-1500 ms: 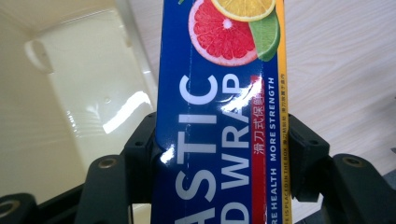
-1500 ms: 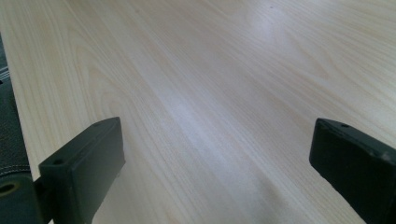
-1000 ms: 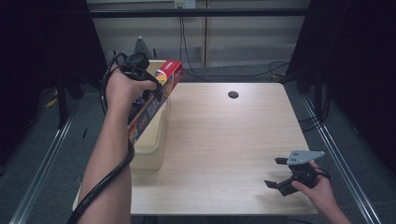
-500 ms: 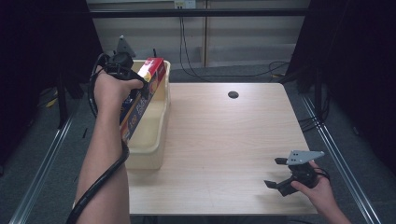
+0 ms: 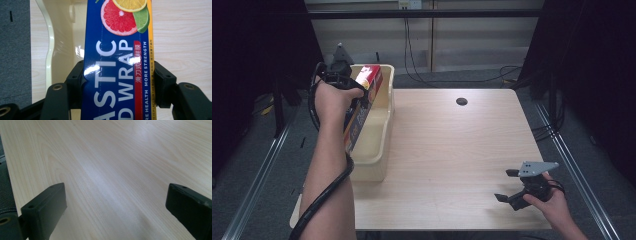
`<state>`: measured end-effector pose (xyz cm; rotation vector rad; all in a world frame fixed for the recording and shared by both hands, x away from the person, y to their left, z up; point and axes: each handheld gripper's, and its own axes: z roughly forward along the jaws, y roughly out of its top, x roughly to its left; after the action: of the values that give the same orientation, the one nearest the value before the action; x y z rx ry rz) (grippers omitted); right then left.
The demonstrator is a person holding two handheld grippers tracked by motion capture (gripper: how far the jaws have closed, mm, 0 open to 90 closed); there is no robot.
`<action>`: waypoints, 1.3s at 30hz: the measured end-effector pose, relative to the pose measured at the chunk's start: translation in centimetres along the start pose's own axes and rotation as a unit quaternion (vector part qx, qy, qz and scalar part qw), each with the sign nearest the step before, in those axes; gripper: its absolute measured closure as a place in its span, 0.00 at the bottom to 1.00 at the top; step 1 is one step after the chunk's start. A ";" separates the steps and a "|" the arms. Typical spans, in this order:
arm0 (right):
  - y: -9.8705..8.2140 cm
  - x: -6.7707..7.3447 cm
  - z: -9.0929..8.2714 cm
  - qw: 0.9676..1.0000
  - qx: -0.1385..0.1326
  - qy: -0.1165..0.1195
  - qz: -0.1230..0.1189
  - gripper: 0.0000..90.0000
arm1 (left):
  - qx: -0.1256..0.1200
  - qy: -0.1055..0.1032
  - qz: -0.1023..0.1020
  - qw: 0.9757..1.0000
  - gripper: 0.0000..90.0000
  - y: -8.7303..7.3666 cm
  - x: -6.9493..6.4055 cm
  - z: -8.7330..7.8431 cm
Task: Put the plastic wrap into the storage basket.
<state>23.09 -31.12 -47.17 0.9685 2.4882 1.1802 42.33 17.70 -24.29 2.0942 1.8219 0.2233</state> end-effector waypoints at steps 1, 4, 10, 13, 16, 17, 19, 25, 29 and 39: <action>0.0 0.0 0.0 1.000 0.000 0.000 0.000 0.03 | 0.000 0.000 0.000 1.000 0.45 0.0 0.0 0.0; 0.0 0.0 0.0 1.000 0.000 0.000 0.000 0.03 | 0.000 0.000 -0.008 1.000 0.45 -0.2 0.1 0.3; 0.0 0.0 -0.1 1.000 0.000 -0.001 0.000 0.04 | 0.002 0.003 -0.015 1.000 0.45 -0.4 0.3 1.2; 0.0 0.1 0.0 1.000 0.001 -0.001 0.000 0.03 | 0.011 0.006 -0.022 1.000 0.45 -0.7 0.6 2.0; 0.0 0.1 0.0 1.000 0.001 0.000 -0.001 0.04 | 0.015 0.008 -0.027 0.999 0.45 -0.9 0.7 2.5; 0.0 0.0 0.0 1.000 0.000 0.000 0.000 0.03 | 0.016 0.010 -0.026 0.999 0.45 -0.9 0.8 2.7; 0.0 0.0 0.0 1.000 0.000 0.001 0.000 0.04 | 0.020 0.011 -0.025 0.999 0.45 -1.0 0.9 2.9; 0.0 0.1 0.0 1.000 0.000 -0.001 0.000 0.04 | 0.027 0.011 -0.029 0.999 0.45 -1.3 1.2 3.7; 0.0 0.0 0.0 1.000 0.000 0.001 -0.001 0.04 | 0.029 0.007 -0.036 0.999 0.45 -1.5 1.4 4.1; 0.0 0.0 0.1 1.000 0.001 0.001 -0.001 0.04 | 0.043 0.006 -0.051 0.998 0.45 -2.0 1.9 5.7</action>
<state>23.09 -31.08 -47.24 0.9661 2.4923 1.1786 42.77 18.82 -30.51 2.0532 1.9718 0.1341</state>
